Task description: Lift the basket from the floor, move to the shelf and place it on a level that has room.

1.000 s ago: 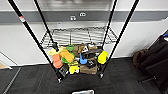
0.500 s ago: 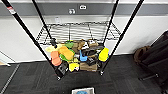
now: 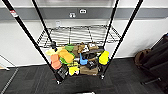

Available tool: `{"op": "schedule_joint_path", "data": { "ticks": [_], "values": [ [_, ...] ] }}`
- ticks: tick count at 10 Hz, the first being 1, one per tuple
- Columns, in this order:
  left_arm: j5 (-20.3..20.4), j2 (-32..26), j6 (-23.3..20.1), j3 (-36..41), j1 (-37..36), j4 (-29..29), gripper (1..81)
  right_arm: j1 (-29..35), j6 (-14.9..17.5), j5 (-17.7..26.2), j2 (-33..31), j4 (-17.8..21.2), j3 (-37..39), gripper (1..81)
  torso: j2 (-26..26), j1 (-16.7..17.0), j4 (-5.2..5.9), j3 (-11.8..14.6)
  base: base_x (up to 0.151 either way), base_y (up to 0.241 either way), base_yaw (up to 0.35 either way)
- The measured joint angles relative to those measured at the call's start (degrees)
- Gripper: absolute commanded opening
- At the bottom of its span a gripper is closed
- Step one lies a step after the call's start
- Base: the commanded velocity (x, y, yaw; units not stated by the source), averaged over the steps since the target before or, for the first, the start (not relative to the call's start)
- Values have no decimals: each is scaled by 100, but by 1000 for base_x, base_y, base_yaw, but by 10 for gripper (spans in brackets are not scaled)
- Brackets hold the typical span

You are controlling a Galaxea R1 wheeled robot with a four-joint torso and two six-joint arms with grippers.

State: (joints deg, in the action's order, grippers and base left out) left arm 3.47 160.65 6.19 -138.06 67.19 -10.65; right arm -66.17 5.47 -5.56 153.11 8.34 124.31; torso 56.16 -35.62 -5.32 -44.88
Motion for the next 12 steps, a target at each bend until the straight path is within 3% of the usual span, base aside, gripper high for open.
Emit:
{"op": "schedule_joint_path", "data": {
  "ticks": [8, 12],
  "values": [
    [-32, 401, 6, -922, 0, -6, 811, 0, 0, 107, 141, -11, 310, 811, 1591, -999, 0, 0, 0, 0, 0],
    [-72, 432, 6, -869, 30, -4, 811, 2, -2, 265, 215, -24, 417, 811, 2391, -1501, 0, 0, 0, 0, 0]
  ]
}}
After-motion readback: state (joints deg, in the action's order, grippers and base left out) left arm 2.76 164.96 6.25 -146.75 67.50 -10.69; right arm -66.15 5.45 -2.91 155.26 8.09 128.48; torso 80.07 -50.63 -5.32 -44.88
